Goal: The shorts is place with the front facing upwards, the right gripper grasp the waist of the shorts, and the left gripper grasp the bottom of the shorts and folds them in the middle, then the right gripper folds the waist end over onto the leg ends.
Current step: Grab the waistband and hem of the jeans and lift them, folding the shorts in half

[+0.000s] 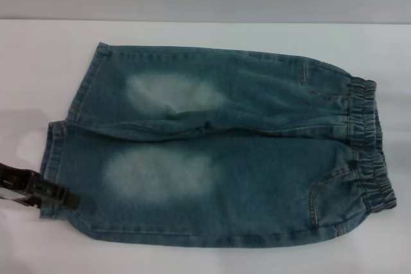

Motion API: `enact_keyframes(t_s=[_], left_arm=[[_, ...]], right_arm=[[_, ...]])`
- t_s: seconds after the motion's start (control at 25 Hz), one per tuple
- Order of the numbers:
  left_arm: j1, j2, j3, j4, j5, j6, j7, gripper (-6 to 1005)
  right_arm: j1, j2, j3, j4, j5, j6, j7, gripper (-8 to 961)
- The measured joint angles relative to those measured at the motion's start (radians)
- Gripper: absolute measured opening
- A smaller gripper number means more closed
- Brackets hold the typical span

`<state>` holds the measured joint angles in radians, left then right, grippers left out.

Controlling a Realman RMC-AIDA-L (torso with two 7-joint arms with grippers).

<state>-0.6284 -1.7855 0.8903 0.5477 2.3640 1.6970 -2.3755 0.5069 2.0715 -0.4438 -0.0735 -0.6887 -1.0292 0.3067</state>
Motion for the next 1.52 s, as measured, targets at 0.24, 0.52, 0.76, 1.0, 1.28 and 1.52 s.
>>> enact_keyframes(t_s=[0.24, 0.52, 0.76, 1.0, 1.28, 1.52], left_arm=[[0.002, -0.002, 0.007, 0.0, 0.001, 0.003, 0.002, 782], [0.007, -0.002, 0.003, 0.0, 0.001, -0.003, 0.002, 730], [0.012, -0.001, 0.007, 0.005, 0.002, -0.011, 0.009, 415], [0.008, -0.004, 0.002, -0.001, 0.003, 0.007, 0.009, 219], [0.005, -0.014, -0.006, 0.006, 0.0, 0.005, 0.0, 76], [0.001, -0.03, -0.075, 0.015, -0.005, 0.001, 0.017, 46]], right_arm=[[-0.002, 0.001, 0.0, 0.0, 0.0, 0.0, 0.0, 540], [-0.002, 0.001, 0.001, -0.002, 0.0, 0.0, 0.001, 540], [-0.004, 0.001, 0.001, -0.003, 0.0, 0.0, 0.004, 540], [-0.008, -0.001, 0.001, -0.007, 0.0, -0.001, 0.008, 541], [-0.011, -0.002, 0.0, -0.007, 0.0, -0.001, 0.008, 541], [-0.044, -0.009, -0.016, -0.058, -0.025, -0.011, 0.118, 541]])
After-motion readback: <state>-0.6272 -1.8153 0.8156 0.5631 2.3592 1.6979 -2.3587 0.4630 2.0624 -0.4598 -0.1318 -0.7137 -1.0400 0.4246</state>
